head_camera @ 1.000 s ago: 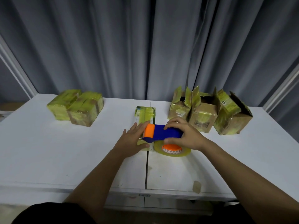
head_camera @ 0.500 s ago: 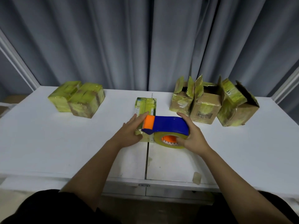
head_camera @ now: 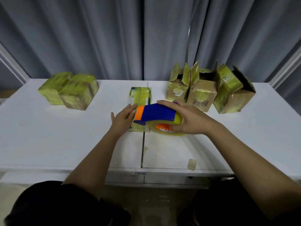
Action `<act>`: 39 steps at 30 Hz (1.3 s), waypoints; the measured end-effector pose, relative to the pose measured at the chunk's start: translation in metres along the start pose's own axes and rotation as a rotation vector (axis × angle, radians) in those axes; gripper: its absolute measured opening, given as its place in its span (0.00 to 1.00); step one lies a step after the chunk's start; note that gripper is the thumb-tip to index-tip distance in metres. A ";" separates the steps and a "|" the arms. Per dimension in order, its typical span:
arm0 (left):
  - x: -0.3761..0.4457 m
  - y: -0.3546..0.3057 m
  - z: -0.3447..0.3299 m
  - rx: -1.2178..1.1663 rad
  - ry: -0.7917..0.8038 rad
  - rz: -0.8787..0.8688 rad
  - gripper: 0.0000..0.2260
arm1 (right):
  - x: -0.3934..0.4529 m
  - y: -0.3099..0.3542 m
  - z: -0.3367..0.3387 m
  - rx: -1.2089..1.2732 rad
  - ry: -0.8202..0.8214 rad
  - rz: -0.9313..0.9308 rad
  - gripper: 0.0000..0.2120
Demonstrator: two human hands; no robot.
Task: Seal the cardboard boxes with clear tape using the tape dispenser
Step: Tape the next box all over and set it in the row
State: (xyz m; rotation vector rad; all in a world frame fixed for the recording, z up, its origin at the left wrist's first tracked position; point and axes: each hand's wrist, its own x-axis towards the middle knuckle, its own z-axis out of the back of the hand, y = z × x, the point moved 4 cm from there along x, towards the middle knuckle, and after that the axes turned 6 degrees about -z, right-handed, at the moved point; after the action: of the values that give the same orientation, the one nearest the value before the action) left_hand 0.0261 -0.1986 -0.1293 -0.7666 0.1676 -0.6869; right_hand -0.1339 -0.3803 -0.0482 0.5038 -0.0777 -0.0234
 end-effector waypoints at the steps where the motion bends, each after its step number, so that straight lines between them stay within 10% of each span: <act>1: -0.001 -0.001 -0.001 -0.005 -0.003 -0.005 0.17 | 0.002 0.003 0.003 -0.065 0.012 0.032 0.36; 39: 0.009 -0.025 0.006 0.225 0.071 0.009 0.15 | -0.014 -0.037 0.011 -0.408 0.097 -0.089 0.30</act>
State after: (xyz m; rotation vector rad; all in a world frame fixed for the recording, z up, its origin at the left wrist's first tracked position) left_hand 0.0232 -0.2134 -0.1069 -0.5264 0.1551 -0.7110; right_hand -0.1490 -0.4171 -0.0575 0.0993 0.0448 -0.1003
